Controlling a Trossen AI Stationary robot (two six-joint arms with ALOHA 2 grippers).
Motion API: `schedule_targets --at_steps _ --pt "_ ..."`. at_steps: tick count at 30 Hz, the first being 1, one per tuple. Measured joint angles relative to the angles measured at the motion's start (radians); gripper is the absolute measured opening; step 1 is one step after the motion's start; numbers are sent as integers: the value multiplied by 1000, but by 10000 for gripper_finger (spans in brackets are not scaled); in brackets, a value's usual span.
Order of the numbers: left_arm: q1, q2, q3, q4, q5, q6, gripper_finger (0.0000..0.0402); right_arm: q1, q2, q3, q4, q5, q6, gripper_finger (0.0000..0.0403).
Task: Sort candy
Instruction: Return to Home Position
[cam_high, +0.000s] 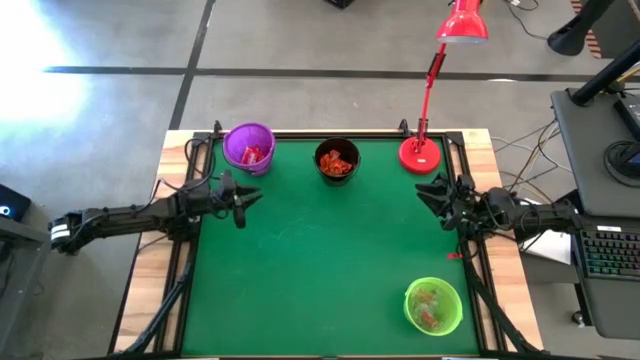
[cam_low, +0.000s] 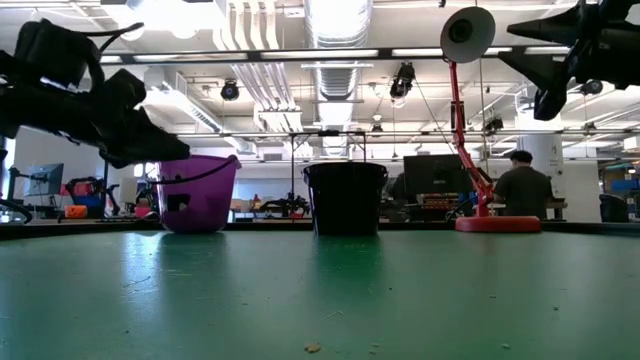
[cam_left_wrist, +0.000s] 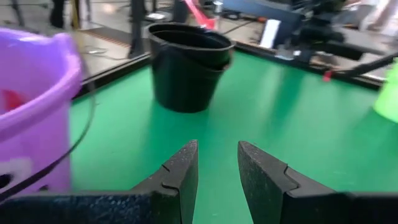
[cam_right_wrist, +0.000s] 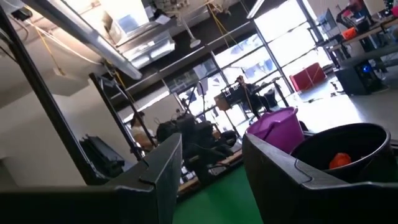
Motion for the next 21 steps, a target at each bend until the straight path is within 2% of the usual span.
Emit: schedule_targets --at_steps 3,9,14,21 --pt "0 0 0 -14 -44 0 96 0 8 0 0 0 0 162" --pt "0 0 1 4 -47 -11 96 0 19 0 -7 1 -22 157" --pt "0 0 1 4 -47 -24 96 0 19 0 -14 24 -245 160" --pt "0 0 2 4 -47 -26 96 0 19 0 -11 79 -454 156"
